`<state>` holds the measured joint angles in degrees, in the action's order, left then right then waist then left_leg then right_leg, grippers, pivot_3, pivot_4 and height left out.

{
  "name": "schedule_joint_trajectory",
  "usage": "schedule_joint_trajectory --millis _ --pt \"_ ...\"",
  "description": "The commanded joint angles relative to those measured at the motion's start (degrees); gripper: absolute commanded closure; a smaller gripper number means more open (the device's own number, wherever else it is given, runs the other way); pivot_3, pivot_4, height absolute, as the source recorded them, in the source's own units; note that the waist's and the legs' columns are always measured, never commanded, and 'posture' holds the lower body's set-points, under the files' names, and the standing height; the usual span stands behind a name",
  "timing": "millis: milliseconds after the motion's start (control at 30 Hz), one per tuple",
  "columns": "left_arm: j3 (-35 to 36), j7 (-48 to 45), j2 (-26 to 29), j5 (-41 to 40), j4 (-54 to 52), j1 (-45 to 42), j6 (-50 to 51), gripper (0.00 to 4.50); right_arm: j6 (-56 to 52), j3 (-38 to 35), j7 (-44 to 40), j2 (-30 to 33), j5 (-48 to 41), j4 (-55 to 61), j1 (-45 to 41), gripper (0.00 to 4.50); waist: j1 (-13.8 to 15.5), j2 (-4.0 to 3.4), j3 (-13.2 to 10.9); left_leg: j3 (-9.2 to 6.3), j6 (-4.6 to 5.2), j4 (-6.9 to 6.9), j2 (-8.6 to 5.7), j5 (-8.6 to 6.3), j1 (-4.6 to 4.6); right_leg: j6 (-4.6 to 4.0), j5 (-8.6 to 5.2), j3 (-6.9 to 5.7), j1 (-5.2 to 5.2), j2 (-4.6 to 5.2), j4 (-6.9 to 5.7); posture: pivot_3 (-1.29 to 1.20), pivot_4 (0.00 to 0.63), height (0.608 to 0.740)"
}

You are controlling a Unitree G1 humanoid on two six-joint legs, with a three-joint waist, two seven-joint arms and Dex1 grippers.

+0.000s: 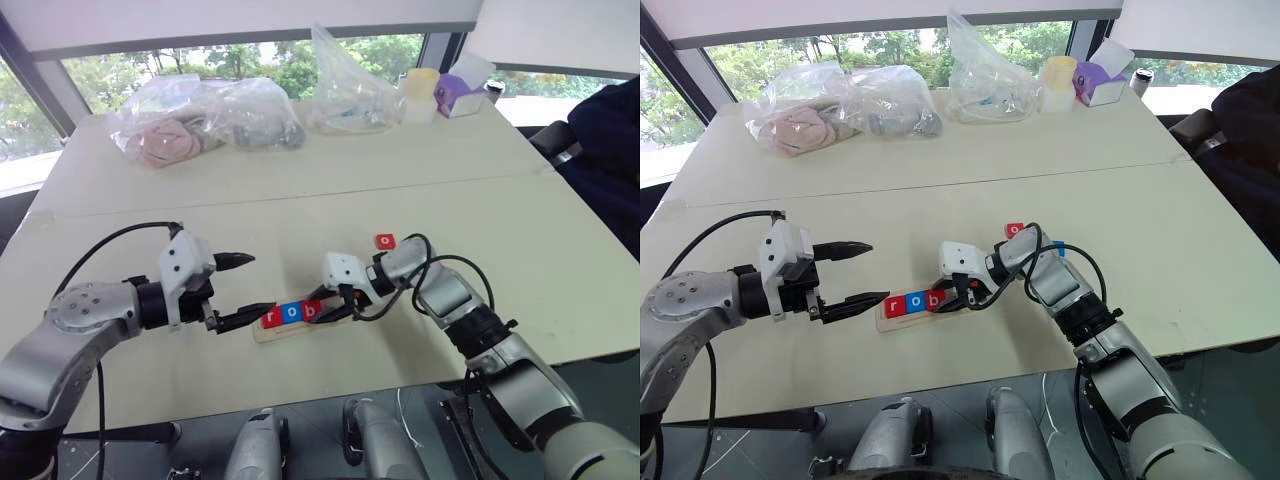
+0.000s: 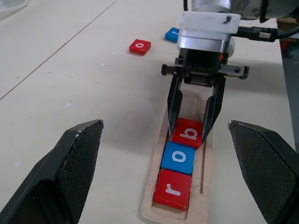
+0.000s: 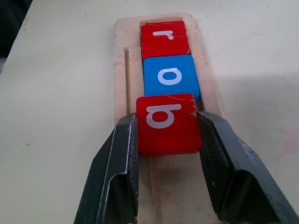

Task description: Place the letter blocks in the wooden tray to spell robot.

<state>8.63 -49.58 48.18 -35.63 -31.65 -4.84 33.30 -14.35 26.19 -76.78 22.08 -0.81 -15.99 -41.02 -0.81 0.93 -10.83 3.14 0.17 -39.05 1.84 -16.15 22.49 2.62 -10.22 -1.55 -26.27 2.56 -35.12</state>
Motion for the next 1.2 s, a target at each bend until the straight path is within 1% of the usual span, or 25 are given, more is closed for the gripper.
schedule_joint_trajectory --millis 33,633,700,733,767,833,867,1067,1200 --pt "1.69 0.31 -0.06 -0.94 -1.67 -0.02 -0.11 0.00 0.87 -0.34 0.26 -0.40 -0.12 0.21 -1.64 3.30 0.01 0.00 0.00 0.00 0.00 0.00 0.00 0.00 0.00 0.00 0.00 0.00 0.00 0.00 0.00 0.00 0.150 0.740" --pt "1.39 0.08 -0.05 -0.85 -1.39 -0.65 -0.30 0.00 0.24 -0.32 1.07 -1.18 -0.30 -0.54 -1.69 3.30 -0.02 0.00 0.00 0.00 0.00 0.00 0.00 0.00 0.00 0.00 0.00 0.00 0.00 0.00 0.00 0.00 0.150 0.740" --pt "1.31 0.05 -0.07 -0.77 -1.29 -0.79 -0.37 0.00 0.07 -0.31 0.96 -1.16 -0.37 -0.40 -1.68 2.28 -0.01 0.00 0.00 0.00 0.00 0.00 0.00 0.00 0.00 0.00 0.00 0.00 0.00 0.00 0.00 0.00 0.150 0.740" --pt "1.27 0.05 -0.08 -0.75 -1.24 -0.87 -0.38 0.00 -0.06 -0.31 0.94 -1.16 -0.42 -0.26 -1.69 1.90 -0.01 0.00 0.00 0.00 0.00 0.00 0.00 0.00 0.00 0.00 0.00 0.00 0.00 0.00 0.00 0.00 0.150 0.740" --pt "1.25 0.04 -0.08 -0.73 -1.21 -0.92 -0.39 0.00 -0.31 -0.38 0.99 -1.22 -0.53 -0.10 -1.72 1.41 -0.01 0.00 0.00 0.00 0.00 0.00 0.00 0.00 0.00 0.00 0.00 0.00 0.00 0.00 0.00 0.00 0.150 0.740" --pt "1.23 0.04 -0.09 -0.72 -1.17 -0.97 -0.39 0.00 -0.71 -0.52 1.10 -1.33 -0.71 0.16 -1.82 0.34 -0.01 -0.01 0.00 0.00 0.00 0.00 0.00 0.00 0.00 0.00 0.00 0.00 0.00 0.00 0.00 0.00 0.150 0.740" --pt "1.22 0.05 -0.11 -0.71 -1.17 -1.00 -0.39 0.00 -0.96 -0.66 1.16 -1.39 -0.86 0.29 -1.88 0.03 -0.01 -0.01 0.00 0.00 0.00 0.00 0.00 0.00 0.00 0.00 0.00 0.00 -0.01 0.00 0.00 0.00 0.150 0.740" --pt "0.92 0.11 -0.29 -0.61 -0.88 -1.39 -0.34 0.00 -3.03 -2.45 1.63 -1.33 -2.25 0.42 -2.94 0.03 -0.01 -0.01 0.00 0.00 0.00 0.00 0.00 0.00 0.00 0.00 0.00 0.00 -0.01 0.00 0.00 0.00 0.150 0.740" --pt "0.58 0.06 -0.51 -0.56 -0.70 -1.64 -0.37 0.00 -3.32 -4.27 3.38 -1.52 -2.98 -0.59 -3.68 0.03 -0.01 -0.01 0.00 0.00 0.00 0.00 0.00 0.00 0.00 0.00 0.00 0.00 -0.01 0.00 0.00 0.00 0.150 0.740"
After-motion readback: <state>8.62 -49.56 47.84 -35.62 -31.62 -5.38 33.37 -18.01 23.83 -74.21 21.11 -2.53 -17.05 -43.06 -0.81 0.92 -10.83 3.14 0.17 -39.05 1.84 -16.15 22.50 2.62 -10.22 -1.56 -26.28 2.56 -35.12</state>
